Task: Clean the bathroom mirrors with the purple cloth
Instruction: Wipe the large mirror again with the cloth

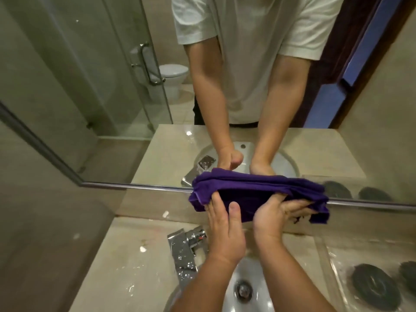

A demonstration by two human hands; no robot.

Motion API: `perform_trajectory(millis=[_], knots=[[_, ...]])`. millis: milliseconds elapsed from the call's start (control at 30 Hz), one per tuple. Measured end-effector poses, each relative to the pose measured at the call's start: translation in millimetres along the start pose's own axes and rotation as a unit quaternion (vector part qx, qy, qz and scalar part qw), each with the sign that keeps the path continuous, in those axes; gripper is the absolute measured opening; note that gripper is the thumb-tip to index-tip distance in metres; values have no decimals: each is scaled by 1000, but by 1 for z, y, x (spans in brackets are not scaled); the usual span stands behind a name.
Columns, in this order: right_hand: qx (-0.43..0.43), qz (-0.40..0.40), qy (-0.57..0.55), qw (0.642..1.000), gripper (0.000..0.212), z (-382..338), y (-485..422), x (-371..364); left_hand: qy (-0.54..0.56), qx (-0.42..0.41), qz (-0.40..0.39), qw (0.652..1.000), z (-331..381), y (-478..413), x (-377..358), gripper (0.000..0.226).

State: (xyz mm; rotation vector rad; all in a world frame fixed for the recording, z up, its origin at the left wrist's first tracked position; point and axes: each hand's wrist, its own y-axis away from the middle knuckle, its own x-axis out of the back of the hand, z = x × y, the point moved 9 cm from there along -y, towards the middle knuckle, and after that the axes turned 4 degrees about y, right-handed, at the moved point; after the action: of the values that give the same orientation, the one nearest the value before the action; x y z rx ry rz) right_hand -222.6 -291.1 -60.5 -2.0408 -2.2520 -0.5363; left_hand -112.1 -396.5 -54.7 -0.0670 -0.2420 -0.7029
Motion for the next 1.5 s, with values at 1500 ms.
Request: perform_trajectory(millis=[1500], knots=[[46, -336, -362, 868, 56, -409, 210, -53, 45, -108, 407, 906, 286, -111, 346, 85]])
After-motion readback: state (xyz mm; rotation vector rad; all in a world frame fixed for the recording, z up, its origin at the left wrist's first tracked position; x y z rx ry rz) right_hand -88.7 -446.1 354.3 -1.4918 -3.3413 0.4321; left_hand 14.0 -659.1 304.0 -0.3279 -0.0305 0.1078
